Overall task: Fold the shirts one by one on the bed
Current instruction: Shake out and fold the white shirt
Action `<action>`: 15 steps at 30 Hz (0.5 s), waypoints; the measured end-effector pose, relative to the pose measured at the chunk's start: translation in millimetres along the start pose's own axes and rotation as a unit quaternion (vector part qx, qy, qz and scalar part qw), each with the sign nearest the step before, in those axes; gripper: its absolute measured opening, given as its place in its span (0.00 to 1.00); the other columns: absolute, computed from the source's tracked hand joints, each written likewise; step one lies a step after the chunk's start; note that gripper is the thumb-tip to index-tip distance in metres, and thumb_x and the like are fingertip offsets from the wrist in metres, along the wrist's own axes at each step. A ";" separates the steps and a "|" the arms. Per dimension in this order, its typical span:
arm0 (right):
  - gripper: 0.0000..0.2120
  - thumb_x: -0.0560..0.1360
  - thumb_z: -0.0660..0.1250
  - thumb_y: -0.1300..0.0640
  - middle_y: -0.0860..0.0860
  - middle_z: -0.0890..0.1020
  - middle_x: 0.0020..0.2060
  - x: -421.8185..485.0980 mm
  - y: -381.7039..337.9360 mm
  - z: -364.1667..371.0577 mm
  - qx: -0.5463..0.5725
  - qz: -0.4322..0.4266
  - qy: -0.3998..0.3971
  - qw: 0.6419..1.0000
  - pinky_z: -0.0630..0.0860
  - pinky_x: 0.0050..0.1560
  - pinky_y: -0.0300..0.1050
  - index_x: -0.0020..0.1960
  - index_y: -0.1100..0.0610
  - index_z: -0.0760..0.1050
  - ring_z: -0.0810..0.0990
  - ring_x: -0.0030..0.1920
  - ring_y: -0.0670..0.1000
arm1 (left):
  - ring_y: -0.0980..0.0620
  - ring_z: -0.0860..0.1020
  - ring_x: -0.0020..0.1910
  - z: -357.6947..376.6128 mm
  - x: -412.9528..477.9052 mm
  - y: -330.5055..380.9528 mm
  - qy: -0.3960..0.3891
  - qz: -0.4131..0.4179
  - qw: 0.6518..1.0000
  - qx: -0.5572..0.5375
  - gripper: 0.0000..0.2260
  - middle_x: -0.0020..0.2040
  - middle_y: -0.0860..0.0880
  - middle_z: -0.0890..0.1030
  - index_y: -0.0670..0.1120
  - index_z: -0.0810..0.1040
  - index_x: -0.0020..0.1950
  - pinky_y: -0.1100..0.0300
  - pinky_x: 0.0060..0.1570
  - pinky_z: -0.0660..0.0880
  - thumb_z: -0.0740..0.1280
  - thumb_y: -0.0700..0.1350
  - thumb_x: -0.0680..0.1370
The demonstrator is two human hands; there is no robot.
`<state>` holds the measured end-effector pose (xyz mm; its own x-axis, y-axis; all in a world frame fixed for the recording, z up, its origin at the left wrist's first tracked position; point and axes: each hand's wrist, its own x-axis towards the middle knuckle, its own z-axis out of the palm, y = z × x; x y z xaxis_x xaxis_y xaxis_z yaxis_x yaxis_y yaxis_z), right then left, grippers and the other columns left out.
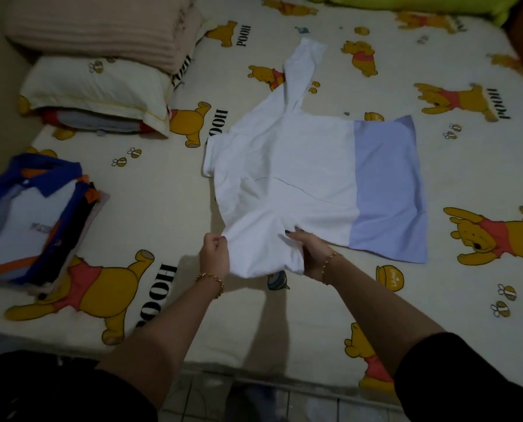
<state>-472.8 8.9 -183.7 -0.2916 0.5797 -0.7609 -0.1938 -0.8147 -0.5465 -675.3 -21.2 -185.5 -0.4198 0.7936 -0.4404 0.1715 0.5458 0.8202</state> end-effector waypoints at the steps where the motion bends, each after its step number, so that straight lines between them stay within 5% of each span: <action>1: 0.14 0.74 0.68 0.53 0.58 0.80 0.56 -6.0 5.4 -1.4 -0.006 0.009 -0.005 1.000 0.72 0.56 0.52 0.58 0.57 0.79 0.78 0.54 0.58 | 0.47 0.72 0.47 1.2 -2.7 -2.8 -0.019 -0.041 0.999 -0.022 0.07 0.50 0.43 0.76 0.41 0.70 0.55 0.58 0.45 0.68 0.56 0.43 0.81; 5: 0.22 0.72 0.69 0.45 0.54 0.80 0.56 -33.7 24.1 -7.5 -0.201 0.067 0.057 0.976 0.74 0.51 0.47 0.62 0.55 0.77 0.79 0.51 0.53 | 0.45 0.77 0.55 0.3 -26.7 -21.3 -0.175 -0.232 0.948 -0.131 0.23 0.59 0.43 0.78 0.38 0.72 0.65 0.52 0.57 0.74 0.66 0.52 0.77; 9: 0.29 0.70 0.71 0.43 0.55 0.79 0.57 -64.0 50.1 -19.2 -0.423 0.033 0.114 0.899 0.75 0.49 0.46 0.63 0.62 0.74 0.78 0.52 0.55 | 0.44 0.75 0.59 -2.7 -74.2 -39.7 -0.238 -0.189 0.947 0.103 0.27 0.64 0.43 0.74 0.38 0.69 0.68 0.57 0.53 0.73 0.70 0.51 0.75; 11: 0.26 0.70 0.72 0.45 0.58 0.79 0.55 -79.7 63.8 -27.2 -0.426 0.013 0.133 0.895 0.76 0.51 0.48 0.58 0.63 0.77 0.78 0.51 0.56 | 0.43 0.74 0.60 -5.2 -92.1 -47.4 -0.218 -0.167 0.958 0.078 0.24 0.64 0.43 0.74 0.38 0.70 0.68 0.57 0.55 0.72 0.69 0.47 0.76; 15: 0.20 0.71 0.72 0.50 0.58 0.77 0.56 -116.2 84.7 -36.4 -0.315 0.002 0.150 0.937 0.78 0.51 0.49 0.55 0.64 0.76 0.76 0.54 0.57 | 0.47 0.78 0.42 -7.8 -127.5 -51.3 -0.199 -0.193 0.956 -0.091 0.16 0.49 0.43 0.80 0.35 0.73 0.62 0.56 0.43 0.77 0.68 0.42 0.77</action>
<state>-421.3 -127.0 -154.3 0.0037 0.6302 -0.7765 0.4252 -0.7037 -0.5691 -637.5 -152.5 -168.5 -0.0421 0.6011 -0.7981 -0.1006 0.7922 0.6019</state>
